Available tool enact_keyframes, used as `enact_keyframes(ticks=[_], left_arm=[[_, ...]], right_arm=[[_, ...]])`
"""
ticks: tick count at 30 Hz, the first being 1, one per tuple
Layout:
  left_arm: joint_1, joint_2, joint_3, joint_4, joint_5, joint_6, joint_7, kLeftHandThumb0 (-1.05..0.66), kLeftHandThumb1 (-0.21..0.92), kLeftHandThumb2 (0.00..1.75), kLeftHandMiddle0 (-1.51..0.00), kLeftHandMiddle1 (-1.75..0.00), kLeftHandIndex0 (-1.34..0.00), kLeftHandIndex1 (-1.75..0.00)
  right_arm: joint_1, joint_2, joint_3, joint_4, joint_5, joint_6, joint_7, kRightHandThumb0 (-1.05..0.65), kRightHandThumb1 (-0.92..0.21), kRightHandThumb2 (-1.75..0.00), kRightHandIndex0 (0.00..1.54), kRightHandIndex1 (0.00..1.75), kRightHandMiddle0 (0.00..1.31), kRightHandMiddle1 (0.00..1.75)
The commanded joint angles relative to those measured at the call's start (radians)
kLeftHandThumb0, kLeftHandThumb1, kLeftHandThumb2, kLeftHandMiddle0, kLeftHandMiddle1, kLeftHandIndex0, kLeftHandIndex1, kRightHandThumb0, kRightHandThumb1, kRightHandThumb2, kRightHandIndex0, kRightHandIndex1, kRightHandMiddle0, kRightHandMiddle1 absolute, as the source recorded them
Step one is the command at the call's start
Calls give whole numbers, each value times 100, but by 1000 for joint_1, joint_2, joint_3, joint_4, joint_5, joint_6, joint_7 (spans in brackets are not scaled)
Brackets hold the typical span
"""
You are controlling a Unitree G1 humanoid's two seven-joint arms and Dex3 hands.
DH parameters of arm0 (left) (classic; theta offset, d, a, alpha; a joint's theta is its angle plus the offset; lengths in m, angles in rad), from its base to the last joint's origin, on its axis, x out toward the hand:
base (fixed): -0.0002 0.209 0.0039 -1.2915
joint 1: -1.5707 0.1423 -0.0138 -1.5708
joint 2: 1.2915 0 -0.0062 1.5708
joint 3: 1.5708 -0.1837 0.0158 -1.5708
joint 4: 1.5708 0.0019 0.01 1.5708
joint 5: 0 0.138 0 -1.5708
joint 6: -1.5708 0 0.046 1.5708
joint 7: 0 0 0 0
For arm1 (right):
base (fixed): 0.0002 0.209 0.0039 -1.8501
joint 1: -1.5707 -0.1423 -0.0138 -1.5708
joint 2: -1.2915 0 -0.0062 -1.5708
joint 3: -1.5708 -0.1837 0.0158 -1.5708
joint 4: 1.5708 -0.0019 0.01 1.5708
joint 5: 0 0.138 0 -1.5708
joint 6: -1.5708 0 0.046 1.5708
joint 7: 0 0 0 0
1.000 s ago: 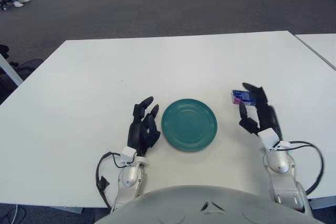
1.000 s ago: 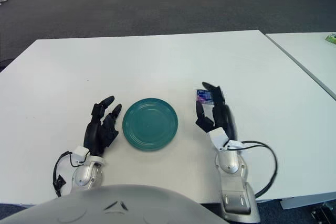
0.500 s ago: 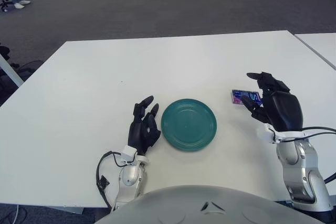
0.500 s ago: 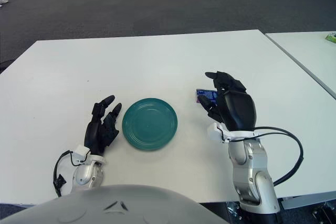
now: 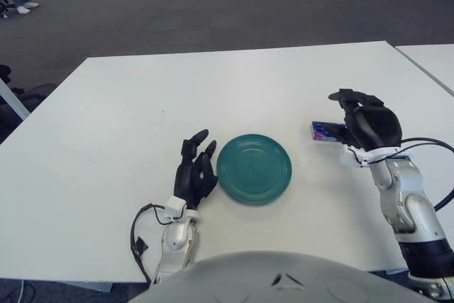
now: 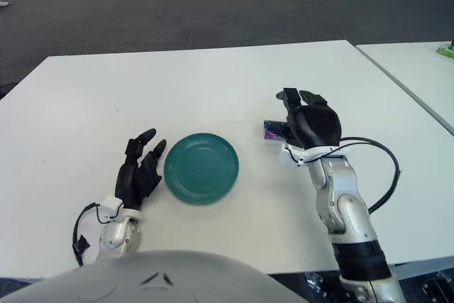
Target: Put the gum into the plate.
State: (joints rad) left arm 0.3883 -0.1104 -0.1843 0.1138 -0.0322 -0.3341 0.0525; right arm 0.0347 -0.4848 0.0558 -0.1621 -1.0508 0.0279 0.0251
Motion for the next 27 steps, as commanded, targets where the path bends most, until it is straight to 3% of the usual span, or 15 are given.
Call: enact_keyframes(ticks=[1,14,27], left_arm=[[18,-37,-7,29,-4,30,10,-81,92,86,-58,-7,-1,-92],[16,-31,-2,28,-22,29,-6,-82,92,85,-62,-9,-4,-94],[8,-35,-6,35,-15,20,5,-81,92,84,-60,-9,-2,-93]], right_arm=[[-36,-19,37,75,2,-9,-9,-78,-92,-48,41,3,1,92],[-89,-23,119,235,60,-15,-14,-79,-92,-56,41,3,0,83],[-139,-34,186,397,100,-32,-23,-74,-92,-52,42,2,0,76]])
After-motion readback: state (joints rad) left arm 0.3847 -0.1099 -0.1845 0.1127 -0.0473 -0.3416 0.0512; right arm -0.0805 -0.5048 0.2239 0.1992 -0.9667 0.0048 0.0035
